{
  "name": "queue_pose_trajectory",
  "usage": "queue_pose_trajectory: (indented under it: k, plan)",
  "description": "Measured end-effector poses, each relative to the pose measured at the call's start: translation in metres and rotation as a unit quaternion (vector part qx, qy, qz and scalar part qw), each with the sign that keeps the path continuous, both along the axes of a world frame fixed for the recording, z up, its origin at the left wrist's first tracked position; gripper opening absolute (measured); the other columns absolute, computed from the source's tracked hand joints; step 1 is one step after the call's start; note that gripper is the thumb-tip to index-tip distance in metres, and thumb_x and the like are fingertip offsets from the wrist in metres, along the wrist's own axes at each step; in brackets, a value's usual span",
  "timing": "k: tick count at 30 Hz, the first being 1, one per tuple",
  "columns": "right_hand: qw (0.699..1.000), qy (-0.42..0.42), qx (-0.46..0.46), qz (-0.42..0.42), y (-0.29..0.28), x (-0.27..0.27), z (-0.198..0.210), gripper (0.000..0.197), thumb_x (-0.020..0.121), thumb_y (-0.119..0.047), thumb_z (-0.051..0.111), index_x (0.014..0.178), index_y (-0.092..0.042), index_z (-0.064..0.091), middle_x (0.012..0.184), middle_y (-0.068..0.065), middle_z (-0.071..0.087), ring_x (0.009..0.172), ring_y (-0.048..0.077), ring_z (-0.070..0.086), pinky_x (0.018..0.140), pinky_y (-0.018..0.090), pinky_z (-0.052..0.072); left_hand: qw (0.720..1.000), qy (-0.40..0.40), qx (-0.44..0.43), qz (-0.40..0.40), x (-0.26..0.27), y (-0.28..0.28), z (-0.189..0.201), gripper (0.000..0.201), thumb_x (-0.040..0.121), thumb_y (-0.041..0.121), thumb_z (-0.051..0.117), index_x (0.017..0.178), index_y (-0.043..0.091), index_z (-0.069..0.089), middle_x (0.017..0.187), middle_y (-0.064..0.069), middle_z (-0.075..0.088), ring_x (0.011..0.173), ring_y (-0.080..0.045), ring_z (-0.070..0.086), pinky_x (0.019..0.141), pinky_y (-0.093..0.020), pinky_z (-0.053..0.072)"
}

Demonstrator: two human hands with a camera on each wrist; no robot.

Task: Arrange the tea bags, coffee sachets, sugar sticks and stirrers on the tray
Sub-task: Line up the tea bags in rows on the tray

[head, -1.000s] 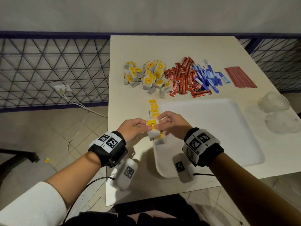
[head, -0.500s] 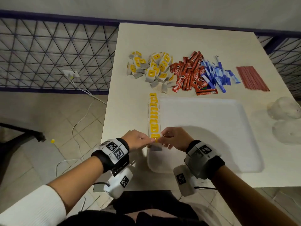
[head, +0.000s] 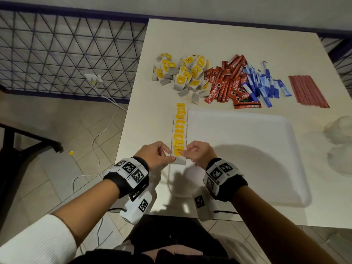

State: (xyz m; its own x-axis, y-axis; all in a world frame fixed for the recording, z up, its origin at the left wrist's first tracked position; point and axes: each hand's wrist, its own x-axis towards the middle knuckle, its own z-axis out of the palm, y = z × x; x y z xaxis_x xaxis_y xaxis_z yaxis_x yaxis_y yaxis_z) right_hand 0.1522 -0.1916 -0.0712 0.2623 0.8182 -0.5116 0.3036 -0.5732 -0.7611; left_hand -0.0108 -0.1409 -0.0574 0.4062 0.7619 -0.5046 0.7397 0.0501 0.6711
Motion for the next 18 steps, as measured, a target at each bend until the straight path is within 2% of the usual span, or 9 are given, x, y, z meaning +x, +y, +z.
queue_pose_trajectory:
  k: [3,5,10,13,18]
  plan:
    - [1.000,0.005,-0.014,-0.004,0.002,-0.001,-0.001,0.022,0.077,-0.025,0.072,0.066,-0.023,0.052,0.072,0.001,0.061,0.058,0.008,0.046,0.056,0.020,0.037,1.000,-0.018,0.007,-0.002,0.006,-0.001,-0.001,0.040,0.073,0.031,0.078,0.100,0.024,0.049,0.072,0.007,0.054,0.071,-0.012,0.053,0.077,-0.031,0.045]
    - [1.000,0.013,-0.013,-0.010,0.002,-0.002,0.000,0.022,0.078,-0.024,0.072,0.068,-0.022,0.051,0.068,0.000,0.061,0.056,0.007,0.046,0.055,0.019,0.037,1.000,-0.018,0.013,-0.003,0.010,0.000,-0.002,0.047,0.071,0.029,0.079,0.104,0.023,0.045,0.073,0.007,0.051,0.072,-0.013,0.052,0.079,-0.034,0.045]
    - [0.999,0.032,-0.010,-0.022,0.002,-0.001,0.005,0.023,0.079,-0.019,0.070,0.073,-0.020,0.048,0.061,0.000,0.059,0.050,0.010,0.047,0.051,0.020,0.039,0.999,0.013,0.040,-0.011,0.016,0.002,-0.002,0.038,0.077,0.026,0.074,0.098,0.021,0.043,0.072,0.009,0.048,0.077,-0.017,0.051,0.076,-0.029,0.043]
    - [0.998,0.043,-0.013,-0.033,0.001,-0.001,0.005,0.021,0.080,-0.018,0.070,0.082,-0.017,0.050,0.060,0.002,0.059,0.048,0.012,0.046,0.046,0.021,0.040,0.999,0.018,0.046,0.001,0.018,0.004,-0.001,0.033,0.080,0.029,0.071,0.097,0.022,0.044,0.072,0.010,0.048,0.078,-0.016,0.051,0.070,-0.026,0.041]
    - [0.999,0.030,-0.006,-0.023,0.003,-0.002,0.004,0.019,0.081,-0.021,0.069,0.080,-0.020,0.051,0.061,0.000,0.060,0.051,0.011,0.048,0.051,0.020,0.039,0.998,0.021,0.051,0.012,0.019,0.009,0.001,0.029,0.085,0.031,0.066,0.106,0.018,0.052,0.076,0.008,0.051,0.082,-0.016,0.053,0.080,-0.029,0.043]
